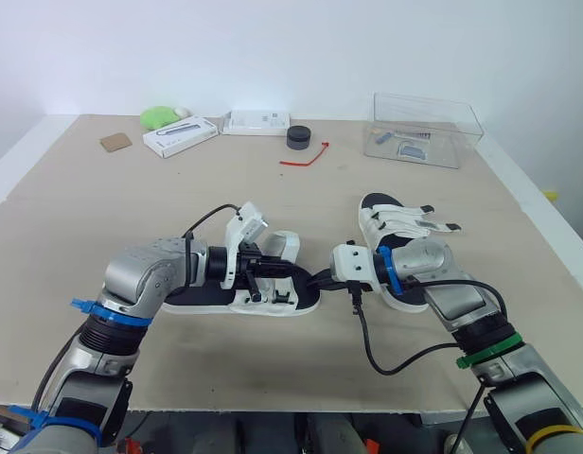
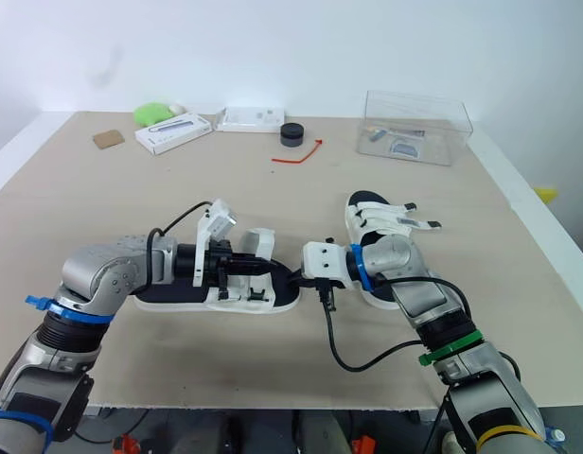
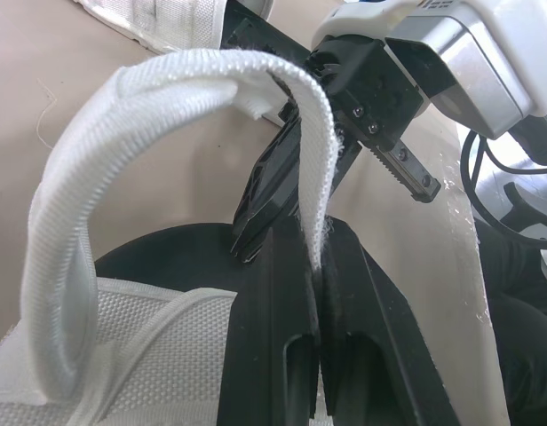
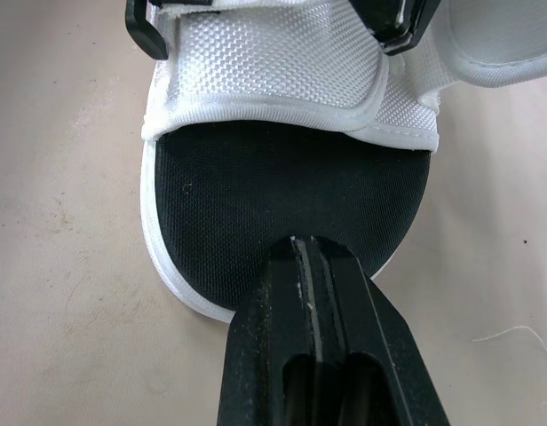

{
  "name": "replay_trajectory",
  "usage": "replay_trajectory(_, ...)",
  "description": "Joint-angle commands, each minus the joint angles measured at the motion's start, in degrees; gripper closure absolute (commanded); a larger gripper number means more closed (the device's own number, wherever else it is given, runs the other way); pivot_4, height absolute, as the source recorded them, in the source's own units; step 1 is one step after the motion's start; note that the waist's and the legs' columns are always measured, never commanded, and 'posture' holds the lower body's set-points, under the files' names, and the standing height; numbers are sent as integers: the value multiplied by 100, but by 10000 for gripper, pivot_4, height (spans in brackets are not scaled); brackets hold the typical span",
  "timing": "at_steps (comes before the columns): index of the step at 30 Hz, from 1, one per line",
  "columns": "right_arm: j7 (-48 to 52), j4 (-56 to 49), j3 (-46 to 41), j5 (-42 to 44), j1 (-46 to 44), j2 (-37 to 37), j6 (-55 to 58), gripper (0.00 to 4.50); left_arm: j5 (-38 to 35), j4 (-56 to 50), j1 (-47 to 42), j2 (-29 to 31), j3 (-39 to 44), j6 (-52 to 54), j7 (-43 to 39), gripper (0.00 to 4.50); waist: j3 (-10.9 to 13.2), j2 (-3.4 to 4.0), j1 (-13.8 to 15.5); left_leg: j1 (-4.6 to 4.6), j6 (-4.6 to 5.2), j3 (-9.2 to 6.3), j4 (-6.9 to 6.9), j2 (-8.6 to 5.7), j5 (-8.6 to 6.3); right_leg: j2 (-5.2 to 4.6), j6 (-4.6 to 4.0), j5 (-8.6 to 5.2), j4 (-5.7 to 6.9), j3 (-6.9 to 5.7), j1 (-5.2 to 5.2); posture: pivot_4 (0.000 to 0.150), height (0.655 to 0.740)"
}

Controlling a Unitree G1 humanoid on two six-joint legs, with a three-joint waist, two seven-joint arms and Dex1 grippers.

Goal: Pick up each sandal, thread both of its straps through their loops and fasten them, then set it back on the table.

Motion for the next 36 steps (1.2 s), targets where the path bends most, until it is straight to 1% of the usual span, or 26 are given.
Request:
replay_trajectory(1, -39, 184, 151, -302, 123, -67, 122, 45000, -25, -351, 23, 9, -67, -179, -176, 43842, 0, 0, 0, 0, 0, 0, 0, 0, 0, 0, 0, 0, 0, 0, 0, 1500, 7400)
replay_trajectory(10, -36, 166, 157, -308, 135, -72, 109, 45000, -50, -628, 263, 152, -134, -128, -285, 43842, 0, 0, 0, -1, 0, 0, -1, 0, 0, 0, -1, -1, -1, 0, -1, 1500, 7400)
replay_trajectory(14, -26, 172, 161, -306, 131, -74, 100, 45000, 27, -717, 314, 196, -194, -279, -363, 43842, 0, 0, 0, -1, 0, 0, -1, 0, 0, 0, -2, -1, -1, 0, -1, 1500, 7400)
replay_trajectory(17, -22, 166, 168, -308, 135, -74, 96, 45000, 349, -783, 334, 319, -389, -840, -593, 43842, 0, 0, 0, 0, 0, 0, -1, 1, 0, 1, -6, -4, -1, 0, -1, 1500, 7400)
replay_trajectory(21, -23, 167, 176, -313, 139, -81, 88, 45000, 570, -777, 343, 406, -509, -1331, -825, 43842, 0, 0, 1, -1, 0, 0, -1, 1, 0, 1, -14, -8, -1, 0, -1, 1500, 7400)
replay_trajectory(26, -35, 176, 172, -315, 139, -86, 83, 45000, 731, -762, 434, 580, -636, -1446, -1005, 43842, 0, 0, 0, -1, 0, 0, -1, 2, 0, 3, -14, -8, -1, 0, -2, 1500, 7400)
replay_trajectory(29, -44, 180, 173, -310, 135, -81, 91, 45000, 706, -767, 483, 661, -641, -1375, -1025, 43842, 0, 0, 0, 0, 1, 0, -2, 4, -1, 5, -13, -8, -1, 0, -2, 1500, 7400)
replay_trajectory(30, -46, 184, 173, -310, 134, -79, 90, 45000, 715, -764, 489, 667, -631, -1391, -1017, 38880, 0, 1, 0, 0, 1, 0, -2, 4, -1, 5, -13, -8, -1, -2, -2, 1500, 7400)
replay_trajectory(31, -49, 193, 175, -312, 129, -75, 88, 45000, 742, -747, 486, 671, -623, -1425, -1012, 37250, 0, 0, 0, 0, 1, 0, -2, 4, -1, 5, -13, -8, -1, -1, -3, 1500, 7400)
replay_trajectory(32, -50, 204, 177, -315, 123, -71, 84, 45000, 800, -707, 477, 672, -610, -1494, -999, 33555, 0, 0, 1, -1, 1, 0, -2, 4, -1, 5, -12, -8, -1, -1, -3, 1500, 7400)
replay_trajectory(33, -51, 211, 178, -316, 118, -68, 81, 45000, 817, -681, 465, 679, -598, -1519, -1021, 28184, 0, 0, 1, -1, 1, 0, -2, 4, -1, 5, -12, -8, -1, -2, -2, 1500, 7400)
replay_trajectory(35, -52, 230, 178, -318, 105, -63, 74, 45000, 805, -621, 404, 648, -523, -1516, -1020, 21983, 0, 0, 1, 0, 1, 1, -1, 4, -1, 5, -13, -8, -1, 0, -2, 1500, 7400)
replay_trajectory(36, -53, 241, 179, -320, 99, -60, 68, 45000, 753, -594, 363, 612, -451, -1484, -1008, 21983, 0, 0, 1, 0, 1, 1, -1, 4, -1, 5, -13, -8, -1, 0, -2, 1500, 7400)
